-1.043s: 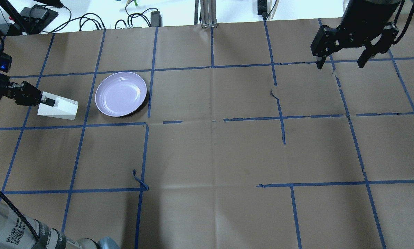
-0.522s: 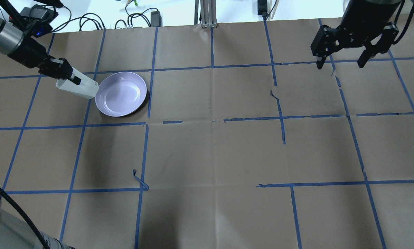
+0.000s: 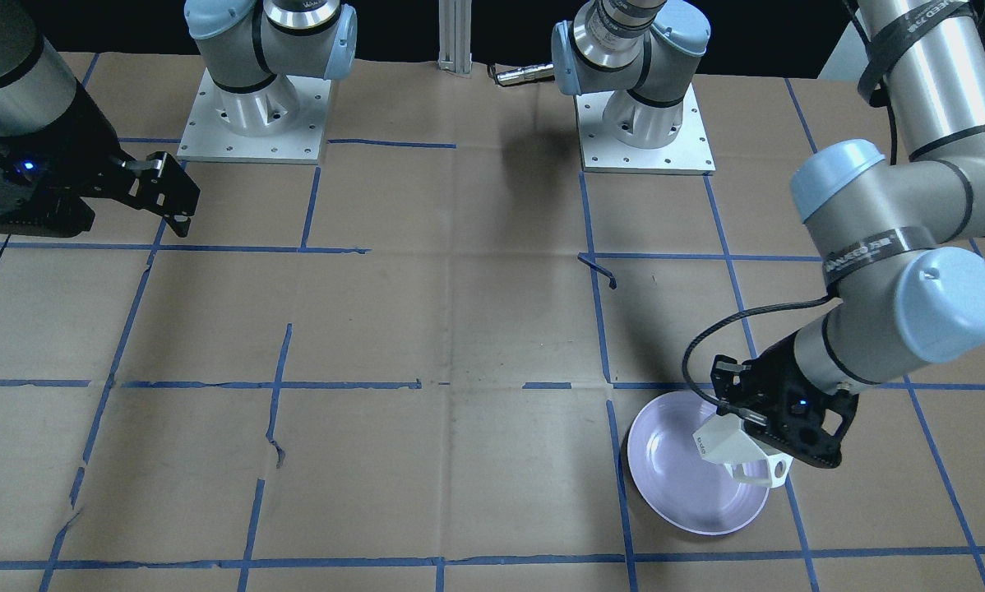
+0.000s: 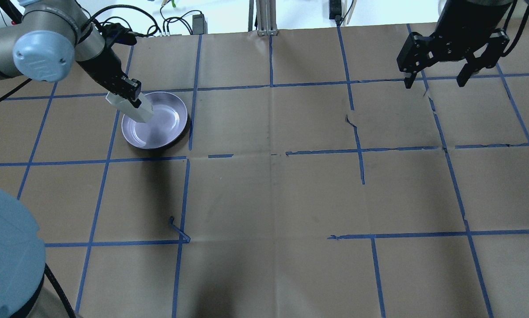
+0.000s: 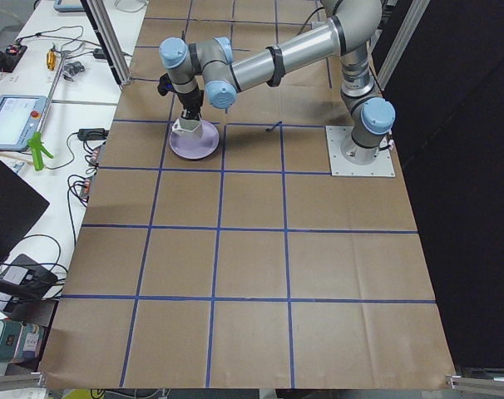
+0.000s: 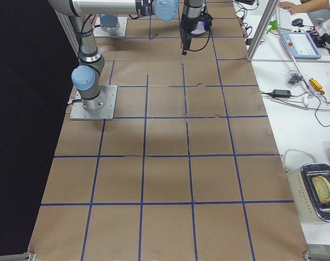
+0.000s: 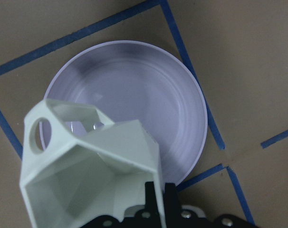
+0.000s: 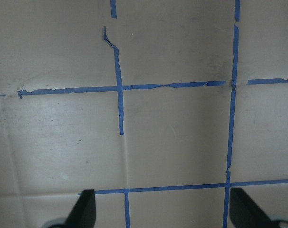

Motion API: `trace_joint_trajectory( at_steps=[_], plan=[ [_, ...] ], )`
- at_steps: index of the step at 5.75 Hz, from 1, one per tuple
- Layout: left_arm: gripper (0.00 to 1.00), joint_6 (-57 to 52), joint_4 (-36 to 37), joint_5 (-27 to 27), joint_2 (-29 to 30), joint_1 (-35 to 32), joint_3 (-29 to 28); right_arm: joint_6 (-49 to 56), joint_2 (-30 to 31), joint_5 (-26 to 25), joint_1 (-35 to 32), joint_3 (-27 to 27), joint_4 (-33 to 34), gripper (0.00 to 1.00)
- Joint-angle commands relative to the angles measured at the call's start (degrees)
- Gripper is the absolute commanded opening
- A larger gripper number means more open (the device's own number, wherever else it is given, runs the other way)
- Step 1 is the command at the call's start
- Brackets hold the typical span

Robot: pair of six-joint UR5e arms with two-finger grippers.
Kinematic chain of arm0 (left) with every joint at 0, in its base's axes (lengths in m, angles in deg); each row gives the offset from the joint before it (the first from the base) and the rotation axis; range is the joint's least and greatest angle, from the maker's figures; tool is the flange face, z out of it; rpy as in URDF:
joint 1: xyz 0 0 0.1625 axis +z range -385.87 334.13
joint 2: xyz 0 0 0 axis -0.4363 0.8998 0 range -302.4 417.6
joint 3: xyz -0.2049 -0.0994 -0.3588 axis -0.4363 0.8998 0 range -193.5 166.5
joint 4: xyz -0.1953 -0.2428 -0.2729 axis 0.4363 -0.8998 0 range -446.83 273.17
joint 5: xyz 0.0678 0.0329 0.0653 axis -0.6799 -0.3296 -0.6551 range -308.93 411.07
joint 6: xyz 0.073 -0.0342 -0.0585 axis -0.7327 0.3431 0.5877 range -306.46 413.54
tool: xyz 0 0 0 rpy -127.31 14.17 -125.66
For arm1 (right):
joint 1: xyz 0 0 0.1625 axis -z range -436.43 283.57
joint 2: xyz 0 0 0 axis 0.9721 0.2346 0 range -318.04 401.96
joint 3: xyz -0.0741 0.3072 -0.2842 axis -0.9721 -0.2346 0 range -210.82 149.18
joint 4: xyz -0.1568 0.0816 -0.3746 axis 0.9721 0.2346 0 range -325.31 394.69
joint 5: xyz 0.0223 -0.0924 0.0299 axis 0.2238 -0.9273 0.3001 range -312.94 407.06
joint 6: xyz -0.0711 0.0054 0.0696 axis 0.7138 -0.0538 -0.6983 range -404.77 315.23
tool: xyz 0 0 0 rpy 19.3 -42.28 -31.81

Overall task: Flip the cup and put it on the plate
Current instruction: 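Rotate the mug upright with the left gripper and carry it over the plate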

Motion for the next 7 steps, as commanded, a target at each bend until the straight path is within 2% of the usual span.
trace_joint_trajectory(
  at_steps=[1,3,4,5,6,7],
  plan=[
    [0.00,-0.2,5.0,-6.8,3.0,-4.3,1.5,0.0,0.0,0.0,0.0,0.0,0.0,1.00],
    [0.01,-2.3,9.4,-6.9,3.4,-4.7,5.0,0.0,0.0,0.0,0.0,0.0,0.0,1.00],
    [0.84,-2.4,9.8,-6.9,3.2,-4.6,5.7,0.0,0.0,0.0,0.0,0.0,0.0,1.00],
    [0.99,-2.1,9.6,-6.7,2.6,-4.5,5.1,0.0,0.0,0.0,0.0,0.0,0.0,1.00],
    [0.99,-1.5,8.7,-6.5,1.3,-4.8,4.7,0.0,0.0,0.0,0.0,0.0,0.0,1.00],
    [0.99,1.2,4.2,-6.1,-2.0,-4.9,3.3,0.0,0.0,0.0,0.0,0.0,0.0,1.00]
  ],
)
